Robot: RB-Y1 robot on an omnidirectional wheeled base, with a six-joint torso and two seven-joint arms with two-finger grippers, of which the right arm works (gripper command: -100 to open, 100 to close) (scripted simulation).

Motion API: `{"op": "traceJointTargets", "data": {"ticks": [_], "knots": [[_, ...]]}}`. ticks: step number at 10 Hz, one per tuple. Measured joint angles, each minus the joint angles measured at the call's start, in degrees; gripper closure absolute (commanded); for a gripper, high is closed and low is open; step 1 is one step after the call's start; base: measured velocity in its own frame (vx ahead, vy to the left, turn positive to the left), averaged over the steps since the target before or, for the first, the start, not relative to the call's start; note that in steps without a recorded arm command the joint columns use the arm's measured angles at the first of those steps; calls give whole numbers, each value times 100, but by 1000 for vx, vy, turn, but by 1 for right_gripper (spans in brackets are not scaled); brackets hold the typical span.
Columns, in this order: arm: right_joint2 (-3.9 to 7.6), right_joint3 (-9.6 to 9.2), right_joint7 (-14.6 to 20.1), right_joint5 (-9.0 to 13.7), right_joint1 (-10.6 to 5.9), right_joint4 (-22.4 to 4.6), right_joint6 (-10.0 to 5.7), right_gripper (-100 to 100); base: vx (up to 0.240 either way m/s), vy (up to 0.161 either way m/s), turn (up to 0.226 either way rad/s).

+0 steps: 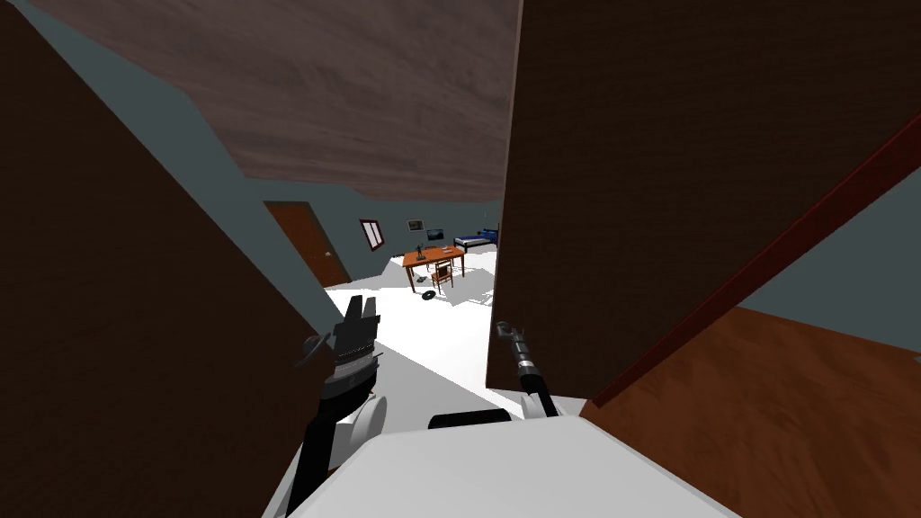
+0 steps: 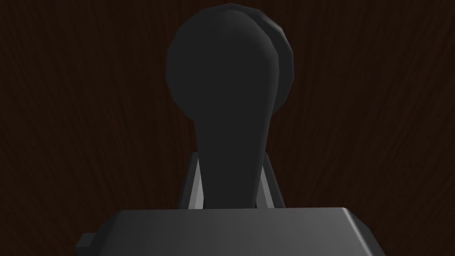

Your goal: Push the door open

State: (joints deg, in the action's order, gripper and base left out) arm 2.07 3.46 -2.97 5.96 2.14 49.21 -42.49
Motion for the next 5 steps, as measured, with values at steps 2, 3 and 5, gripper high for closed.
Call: {"op": "traceJointTargets", "data": {"ticks": [2, 3, 5], "knots": [[30, 90, -36, 47, 31, 0, 24, 100, 165, 63, -51], [46, 148, -52, 77, 0, -58, -8, 100, 187, 69, -70], [45, 281, -112, 142, -29, -63, 15, 100, 211, 69, -55]]}}
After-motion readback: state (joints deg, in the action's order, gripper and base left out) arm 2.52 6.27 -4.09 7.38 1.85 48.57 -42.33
